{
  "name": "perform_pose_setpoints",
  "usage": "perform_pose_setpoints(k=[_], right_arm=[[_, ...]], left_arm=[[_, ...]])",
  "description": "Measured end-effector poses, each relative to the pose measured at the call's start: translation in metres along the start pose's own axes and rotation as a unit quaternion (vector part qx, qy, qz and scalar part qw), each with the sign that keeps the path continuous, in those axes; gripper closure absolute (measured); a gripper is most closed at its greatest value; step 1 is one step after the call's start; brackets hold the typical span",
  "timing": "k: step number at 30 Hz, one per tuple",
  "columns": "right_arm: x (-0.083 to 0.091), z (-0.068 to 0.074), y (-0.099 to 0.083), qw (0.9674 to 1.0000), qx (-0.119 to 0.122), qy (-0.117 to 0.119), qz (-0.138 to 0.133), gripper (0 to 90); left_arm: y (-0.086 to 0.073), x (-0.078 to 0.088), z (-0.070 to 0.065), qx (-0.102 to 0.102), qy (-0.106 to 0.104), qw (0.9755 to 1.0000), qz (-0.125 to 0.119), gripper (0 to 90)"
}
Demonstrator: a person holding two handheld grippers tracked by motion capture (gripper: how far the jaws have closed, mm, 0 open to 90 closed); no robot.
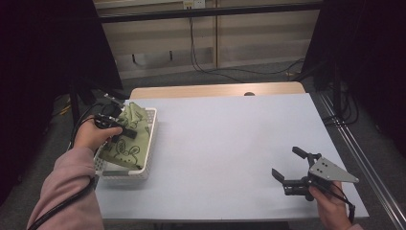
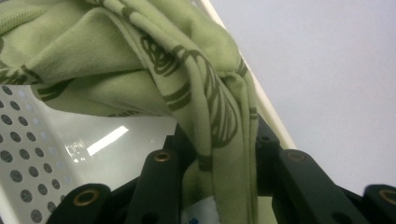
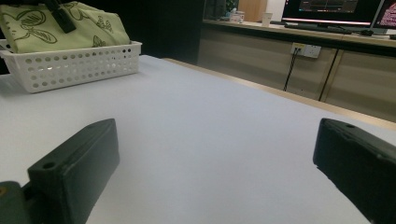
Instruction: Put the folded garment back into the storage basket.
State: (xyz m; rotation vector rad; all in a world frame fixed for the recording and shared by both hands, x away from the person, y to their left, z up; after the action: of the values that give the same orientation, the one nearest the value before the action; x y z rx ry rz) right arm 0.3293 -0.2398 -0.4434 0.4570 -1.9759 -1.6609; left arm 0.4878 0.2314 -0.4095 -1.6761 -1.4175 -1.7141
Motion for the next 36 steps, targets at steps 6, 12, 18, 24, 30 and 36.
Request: perform_pose_setpoints(k=[6, 12, 18, 24, 30, 36], right_arm=[[0.0, 0.0, 0.0, 1.0, -0.004, 0.0, 0.0, 0.2], [0.0, 0.001, 0.0, 1.0, -0.004, 0.001, 0.001, 0.2], [0.0, 0.0, 0.0, 1.0, -0.004, 0.0, 0.001, 0.2], [0.0, 0.0, 0.0, 1.0, -0.004, 0.0, 0.001, 0.2], [0.0, 0.0, 0.0, 1.0, -0.002, 0.0, 0.001, 0.2], [0.0, 0.0, 0.0, 1.0, -0.002, 0.001, 0.001, 0.2]], left_arm=[[-0.002, -0.005, 0.0, 0.006, 0.0, 1.0, 0.0, 70.9], [-0.004, -0.011, 0.001, -0.001, 0.005, 1.0, 0.0, 70.8], [-0.006, -0.016, 0.003, 0.001, 0.005, 1.0, 0.0, 70.8], [-0.007, -0.02, 0.003, 0.013, 0.006, 0.9999, -0.004, 70.8], [-0.009, -0.023, 0.004, 0.013, 0.003, 0.9999, 0.0, 70.8], [-0.009, -0.026, 0.004, 0.008, 0.003, 1.0, 0.0, 70.7]])
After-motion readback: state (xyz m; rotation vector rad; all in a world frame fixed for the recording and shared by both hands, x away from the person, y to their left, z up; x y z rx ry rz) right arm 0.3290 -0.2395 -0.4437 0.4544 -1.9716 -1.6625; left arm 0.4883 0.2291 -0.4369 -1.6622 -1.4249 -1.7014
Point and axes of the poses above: each handheld gripper's, and its own axes: x roughly backward along the jaws, y roughly out of its top, z roughly to its left, the point moved 9 cm from there along -x, roughly forward along the jaws, and after that the axes turned 4 degrees about x, right-handed, at the moved point
